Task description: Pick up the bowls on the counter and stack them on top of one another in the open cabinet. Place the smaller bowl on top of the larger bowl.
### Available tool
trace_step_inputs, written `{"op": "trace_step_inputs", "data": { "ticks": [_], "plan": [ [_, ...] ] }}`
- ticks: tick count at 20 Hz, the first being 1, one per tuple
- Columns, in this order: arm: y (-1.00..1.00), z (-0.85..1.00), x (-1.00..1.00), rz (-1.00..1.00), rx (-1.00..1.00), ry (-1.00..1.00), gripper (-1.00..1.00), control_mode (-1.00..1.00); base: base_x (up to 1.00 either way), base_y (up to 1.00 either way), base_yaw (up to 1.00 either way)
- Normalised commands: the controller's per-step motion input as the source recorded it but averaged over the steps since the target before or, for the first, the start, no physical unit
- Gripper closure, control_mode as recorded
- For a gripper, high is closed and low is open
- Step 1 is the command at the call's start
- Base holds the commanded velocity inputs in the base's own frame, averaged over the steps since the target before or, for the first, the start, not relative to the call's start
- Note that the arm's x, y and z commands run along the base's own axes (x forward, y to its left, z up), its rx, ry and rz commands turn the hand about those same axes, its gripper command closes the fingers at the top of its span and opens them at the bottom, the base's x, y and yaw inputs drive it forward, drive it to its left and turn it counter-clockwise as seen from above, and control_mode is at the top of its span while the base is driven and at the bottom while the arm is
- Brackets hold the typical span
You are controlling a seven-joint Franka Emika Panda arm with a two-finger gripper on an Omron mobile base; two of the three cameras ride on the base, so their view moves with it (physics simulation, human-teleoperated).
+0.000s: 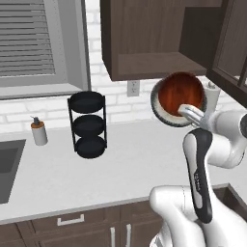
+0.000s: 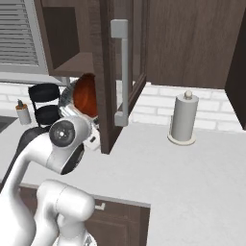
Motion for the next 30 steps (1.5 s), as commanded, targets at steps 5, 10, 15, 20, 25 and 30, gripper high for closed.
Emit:
{"op": "trace_step_inputs", "data": {
  "ticks": [5,10,15,20,25,30],
  "plan": [
    [0.02,1.00,-0.10,0.00,0.00,-0.10,1.00,-1.00,0.00,0.00,0.00],
    [0.01,1.00,0.71,-0.01,-0.02,-0.08,1.00,-1.00,0.00,0.00,0.00],
    [0.00,0.41,1.00,-0.03,-0.03,0.04,1.00,-1.00,0.00,0.00,0.00],
    [0.00,0.01,1.00,0.00,-0.05,0.07,1.00,-1.00,0.00,0.00,0.00],
    [0.00,0.00,1.00,0.00,-0.03,0.03,1.00,-1.00,0.00,0.00,0.00],
    [0.00,0.00,0.86,-0.02,-0.01,0.00,-1.00,-1.00,0.00,0.00,0.00]
  ]
}}
